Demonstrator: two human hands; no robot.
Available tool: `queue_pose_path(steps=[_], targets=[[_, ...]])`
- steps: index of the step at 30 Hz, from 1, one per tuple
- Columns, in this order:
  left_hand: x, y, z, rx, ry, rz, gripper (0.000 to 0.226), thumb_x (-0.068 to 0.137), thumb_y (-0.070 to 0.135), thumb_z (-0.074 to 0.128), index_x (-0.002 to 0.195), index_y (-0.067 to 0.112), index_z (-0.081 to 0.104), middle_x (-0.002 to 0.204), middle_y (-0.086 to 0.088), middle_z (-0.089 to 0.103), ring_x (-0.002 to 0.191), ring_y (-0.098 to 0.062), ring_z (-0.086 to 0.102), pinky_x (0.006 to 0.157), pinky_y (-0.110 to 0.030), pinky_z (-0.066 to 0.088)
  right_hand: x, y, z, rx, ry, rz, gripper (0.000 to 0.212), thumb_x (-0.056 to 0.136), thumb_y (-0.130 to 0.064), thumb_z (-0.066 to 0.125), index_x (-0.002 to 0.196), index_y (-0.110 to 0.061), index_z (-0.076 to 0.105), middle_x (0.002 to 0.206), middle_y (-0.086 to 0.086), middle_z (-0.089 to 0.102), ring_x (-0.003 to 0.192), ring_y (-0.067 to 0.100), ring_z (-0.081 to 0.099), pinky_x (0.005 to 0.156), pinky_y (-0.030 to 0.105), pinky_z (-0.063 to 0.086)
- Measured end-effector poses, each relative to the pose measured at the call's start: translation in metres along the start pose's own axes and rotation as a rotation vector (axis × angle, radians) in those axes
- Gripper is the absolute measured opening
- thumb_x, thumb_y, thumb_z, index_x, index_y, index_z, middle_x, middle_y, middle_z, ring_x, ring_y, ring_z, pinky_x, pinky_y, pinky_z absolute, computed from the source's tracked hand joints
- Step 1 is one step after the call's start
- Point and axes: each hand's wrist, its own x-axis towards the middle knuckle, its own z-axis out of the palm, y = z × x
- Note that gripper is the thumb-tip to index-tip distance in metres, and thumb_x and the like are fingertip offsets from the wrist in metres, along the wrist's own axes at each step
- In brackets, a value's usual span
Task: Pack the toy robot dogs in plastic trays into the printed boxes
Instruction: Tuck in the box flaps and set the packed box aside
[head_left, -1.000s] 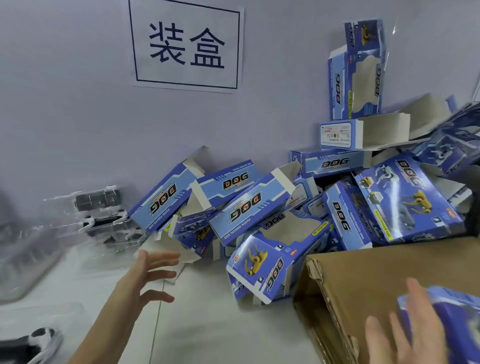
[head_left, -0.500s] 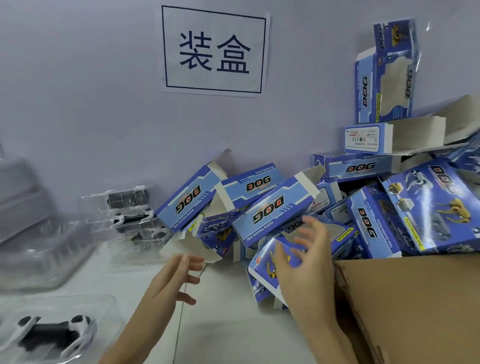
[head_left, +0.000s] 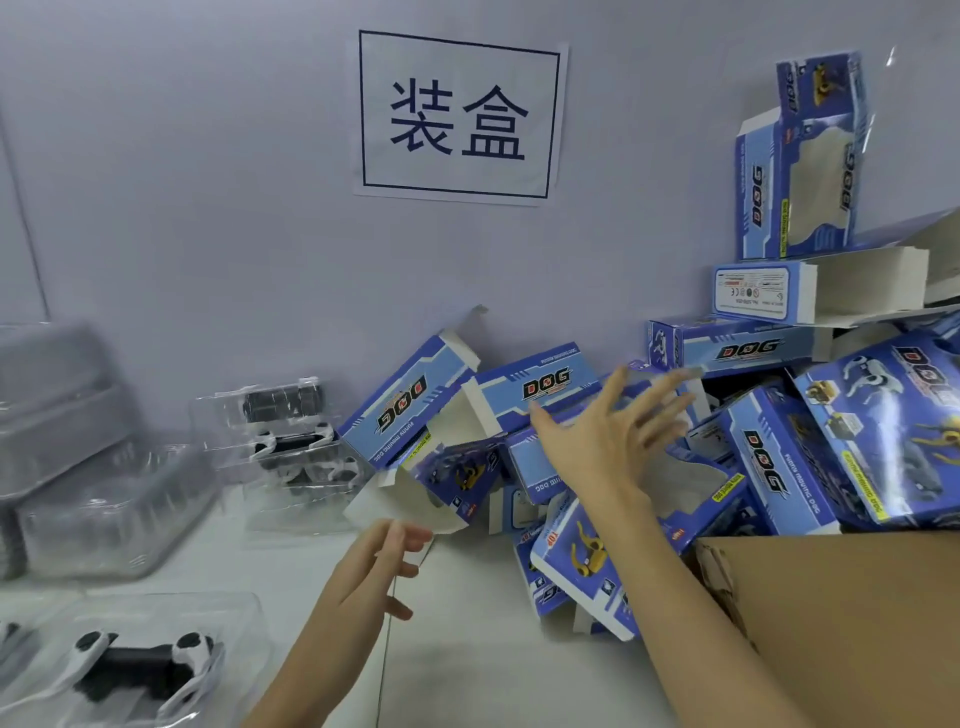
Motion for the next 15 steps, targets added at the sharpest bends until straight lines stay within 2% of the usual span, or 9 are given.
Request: queue_pose_path(steps=[2, 6, 9, 11, 13, 15], targets=[[-0.001, 0.000, 0.000, -0.006, -0.006, 0.006, 0.044, 0.100, 0.045, 0.042, 0.108, 0.016, 0.075, 0.103, 0.011, 0.072, 0.096, -0.013, 0.067, 0.074, -0.036, 0.060, -0.002, 0.001, -0.002, 0.045, 0.016, 0.073, 0.123, 0.082, -0.079, 0.063, 0.164, -0.011, 0.001, 0.156, 0.030, -0.043, 0.146, 0.055, -0.034, 0.121, 0.069, -0.009], [-0.001, -0.003, 0.001, 0.009, -0.001, 0.000, 0.043, 0.101, 0.045, 0.043, 0.108, 0.018, 0.075, 0.104, 0.012, 0.072, 0.095, -0.009, 0.066, 0.073, -0.033, 0.060, -0.007, 0.006, -0.007, 0.146, 0.017, 0.192, 0.116, 0.081, -0.076, 0.067, 0.165, -0.026, 0.004, 0.158, 0.021, -0.045, 0.147, 0.054, -0.033, 0.120, 0.075, 0.005], [0.000, -0.005, 0.002, 0.023, -0.003, -0.013, 0.041, 0.104, 0.043, 0.042, 0.108, 0.019, 0.075, 0.101, 0.018, 0.071, 0.094, -0.006, 0.066, 0.072, -0.031, 0.060, -0.010, 0.005, -0.001, 0.327, 0.070, 0.087, 0.106, 0.084, -0.057, 0.078, 0.164, -0.028, 0.015, 0.160, 0.021, -0.043, 0.149, 0.050, -0.031, 0.126, 0.062, 0.013], [0.000, -0.005, 0.003, 0.022, -0.005, -0.013, 0.040, 0.103, 0.044, 0.043, 0.108, 0.019, 0.075, 0.101, 0.019, 0.071, 0.093, -0.006, 0.066, 0.071, -0.030, 0.060, -0.010, 0.004, 0.002, 0.359, 0.144, 0.018, 0.101, 0.083, -0.048, 0.083, 0.162, -0.026, 0.024, 0.163, 0.019, -0.039, 0.152, 0.047, -0.027, 0.123, 0.057, 0.022], [0.001, -0.005, 0.002, 0.021, -0.005, -0.001, 0.044, 0.096, 0.050, 0.045, 0.107, 0.019, 0.074, 0.101, 0.019, 0.072, 0.092, -0.005, 0.067, 0.070, -0.029, 0.059, -0.005, 0.002, -0.001, 0.339, 0.230, -0.035, 0.096, 0.082, -0.045, 0.084, 0.159, -0.021, 0.032, 0.166, 0.017, -0.033, 0.155, 0.045, -0.020, 0.116, 0.057, 0.037], [0.001, -0.006, 0.001, 0.026, 0.004, 0.008, 0.046, 0.090, 0.055, 0.047, 0.108, 0.022, 0.074, 0.102, 0.018, 0.072, 0.093, -0.004, 0.067, 0.069, -0.028, 0.059, 0.003, 0.001, -0.010, 0.322, 0.297, -0.088, 0.090, 0.082, -0.042, 0.084, 0.155, -0.016, 0.038, 0.169, 0.020, -0.025, 0.157, 0.044, -0.015, 0.113, 0.060, 0.043]])
